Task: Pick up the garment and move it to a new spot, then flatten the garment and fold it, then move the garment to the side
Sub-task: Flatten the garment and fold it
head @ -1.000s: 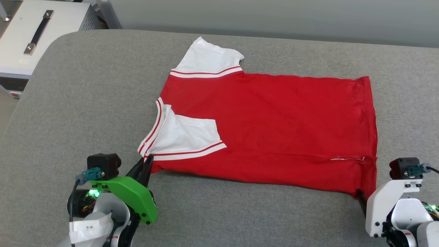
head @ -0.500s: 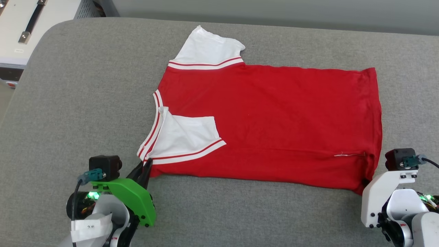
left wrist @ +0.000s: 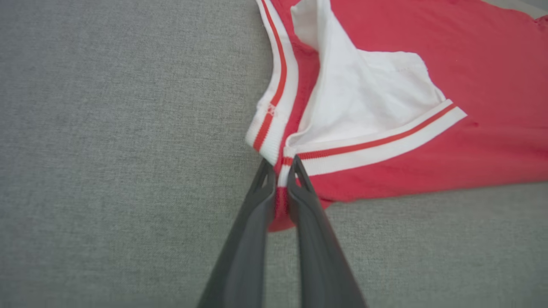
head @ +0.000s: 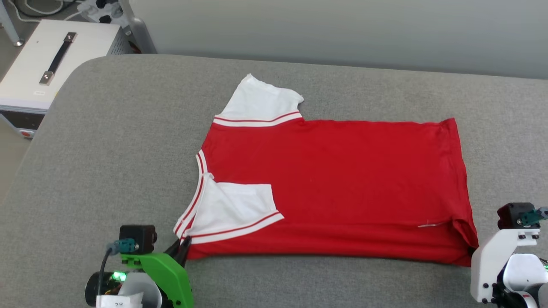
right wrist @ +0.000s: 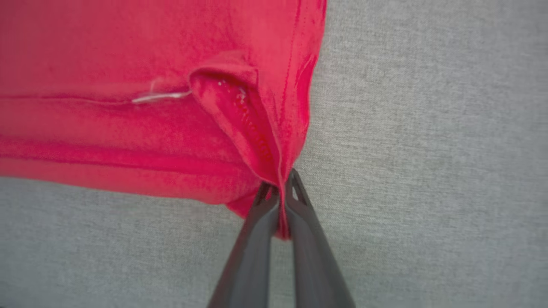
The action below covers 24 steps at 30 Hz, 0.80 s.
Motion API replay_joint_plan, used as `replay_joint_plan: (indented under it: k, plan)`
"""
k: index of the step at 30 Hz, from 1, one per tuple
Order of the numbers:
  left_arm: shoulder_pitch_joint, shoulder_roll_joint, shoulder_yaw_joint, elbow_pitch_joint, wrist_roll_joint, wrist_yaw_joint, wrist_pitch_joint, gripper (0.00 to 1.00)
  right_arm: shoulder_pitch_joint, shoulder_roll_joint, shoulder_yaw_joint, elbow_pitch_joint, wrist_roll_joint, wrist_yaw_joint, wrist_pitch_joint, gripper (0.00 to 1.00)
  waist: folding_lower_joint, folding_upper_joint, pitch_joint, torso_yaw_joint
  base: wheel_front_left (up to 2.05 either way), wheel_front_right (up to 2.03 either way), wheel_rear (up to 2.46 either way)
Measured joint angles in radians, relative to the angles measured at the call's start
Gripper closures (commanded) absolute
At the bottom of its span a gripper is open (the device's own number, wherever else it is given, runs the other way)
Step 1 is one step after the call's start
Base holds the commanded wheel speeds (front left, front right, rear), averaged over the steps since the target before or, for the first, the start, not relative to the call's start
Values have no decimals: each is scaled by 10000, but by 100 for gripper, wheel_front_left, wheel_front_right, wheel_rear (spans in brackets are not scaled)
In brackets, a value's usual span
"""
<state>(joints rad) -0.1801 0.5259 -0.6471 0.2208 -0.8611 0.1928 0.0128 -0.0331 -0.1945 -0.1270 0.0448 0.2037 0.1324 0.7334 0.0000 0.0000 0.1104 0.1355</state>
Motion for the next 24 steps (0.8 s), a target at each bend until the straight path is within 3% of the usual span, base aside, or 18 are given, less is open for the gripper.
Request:
replay_joint_plan:
  k: [6,13,24]
  plan:
    - [723,113,-282,-311,-21,146,320,100,942,-326,-288,-901,489,2,771,100,0,0,-460,0,0,0,0]
    - [1234,157,-376,-625,-313,286,568,100,1944,-140,-679,-1707,823,2,1340,100,0,0,-548,25,0,0,0]
    - [1165,-86,-571,84,-426,224,644,100,1947,-10,-495,-1400,815,0,1208,100,0,0,-315,-85,0,0,0]
